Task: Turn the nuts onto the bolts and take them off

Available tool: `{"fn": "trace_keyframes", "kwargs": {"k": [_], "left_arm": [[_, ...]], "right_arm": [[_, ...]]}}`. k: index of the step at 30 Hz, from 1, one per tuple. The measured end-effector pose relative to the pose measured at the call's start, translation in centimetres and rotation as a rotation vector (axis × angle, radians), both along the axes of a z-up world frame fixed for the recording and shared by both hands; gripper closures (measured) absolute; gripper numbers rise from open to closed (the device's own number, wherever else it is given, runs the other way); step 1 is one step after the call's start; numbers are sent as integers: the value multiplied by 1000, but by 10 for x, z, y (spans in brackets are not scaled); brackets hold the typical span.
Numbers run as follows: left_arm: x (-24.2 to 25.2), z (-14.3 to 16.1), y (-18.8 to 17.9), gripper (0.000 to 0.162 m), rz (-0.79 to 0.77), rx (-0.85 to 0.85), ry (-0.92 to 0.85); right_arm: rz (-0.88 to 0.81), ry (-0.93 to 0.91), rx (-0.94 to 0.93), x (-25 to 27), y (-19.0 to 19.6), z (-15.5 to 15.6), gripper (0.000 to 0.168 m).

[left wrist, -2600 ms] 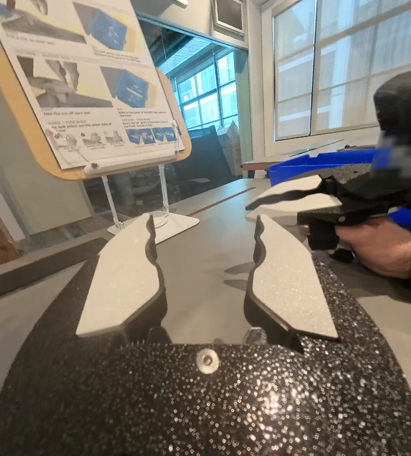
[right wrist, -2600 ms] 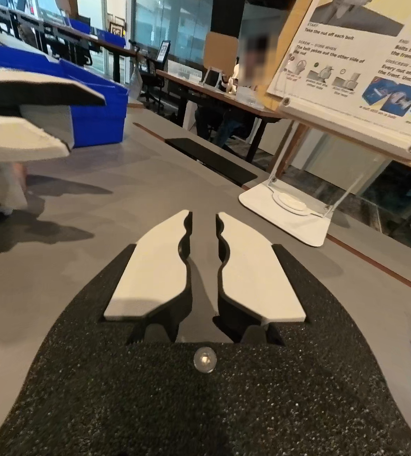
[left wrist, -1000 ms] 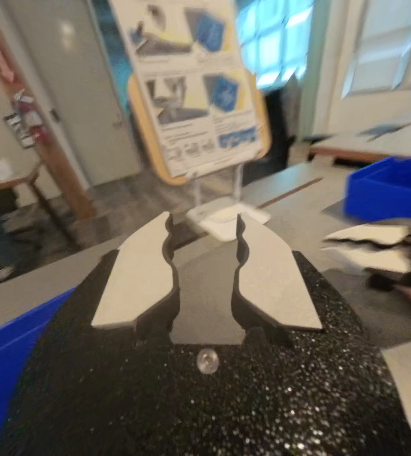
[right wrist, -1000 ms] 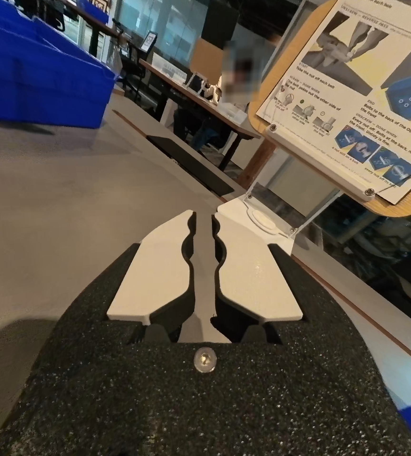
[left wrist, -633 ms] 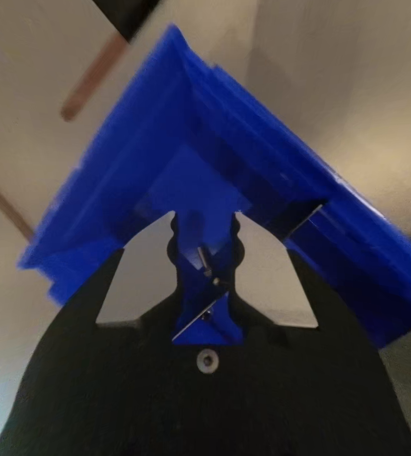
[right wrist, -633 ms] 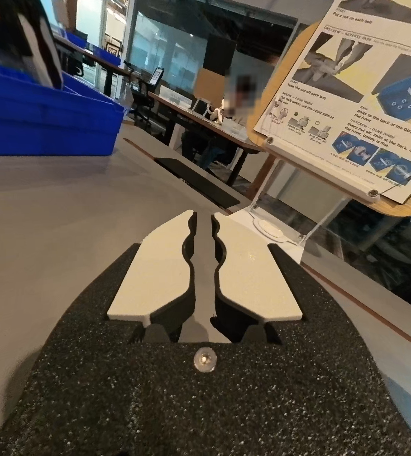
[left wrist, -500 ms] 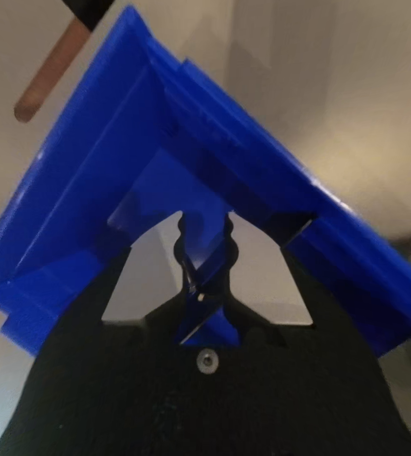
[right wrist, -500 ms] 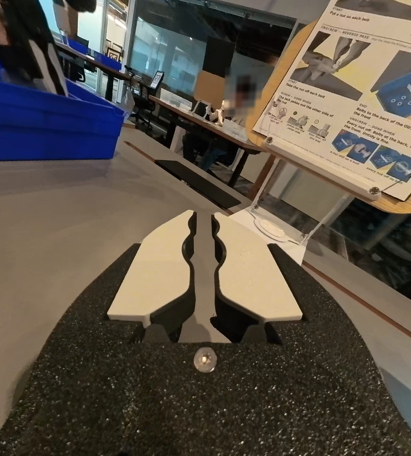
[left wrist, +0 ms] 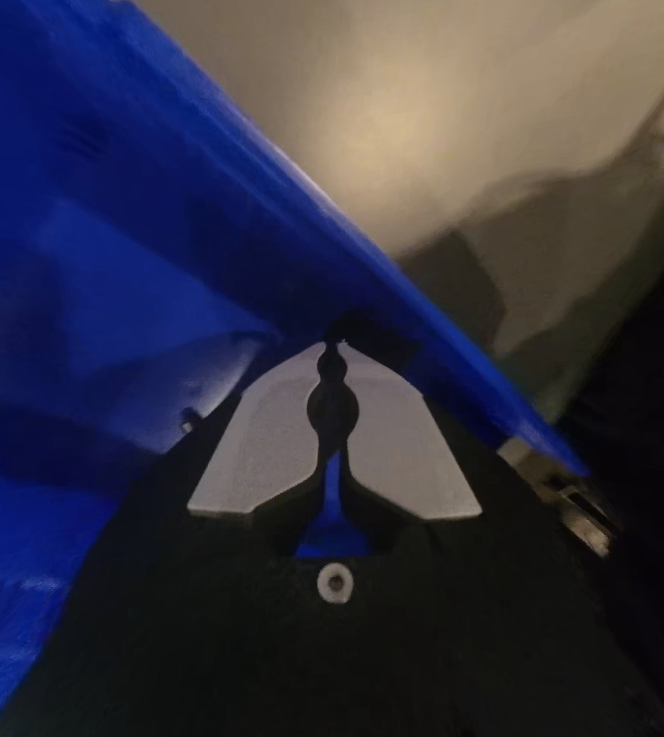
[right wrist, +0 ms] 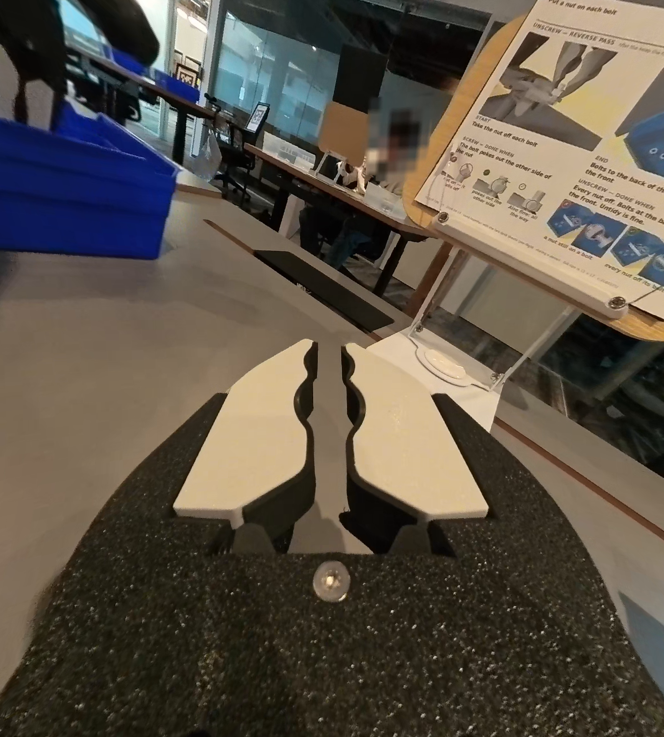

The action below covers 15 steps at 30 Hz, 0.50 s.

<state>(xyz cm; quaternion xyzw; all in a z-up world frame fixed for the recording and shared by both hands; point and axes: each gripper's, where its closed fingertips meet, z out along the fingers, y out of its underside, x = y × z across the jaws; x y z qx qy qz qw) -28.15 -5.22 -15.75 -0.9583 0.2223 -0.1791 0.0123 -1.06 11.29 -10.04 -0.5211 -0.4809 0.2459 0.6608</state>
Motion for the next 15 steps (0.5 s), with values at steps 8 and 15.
{"fn": "trace_keyframes", "kwargs": {"k": [8, 15], "left_arm": [[-28, 15, -25, 157, -37, 130, 231], [-61, 33, -29, 158, -203, 219, 336]], "right_arm": [[4, -13, 2, -2, -1, -2, 157], [2, -40, -7, -5, 1, -7, 157]]}}
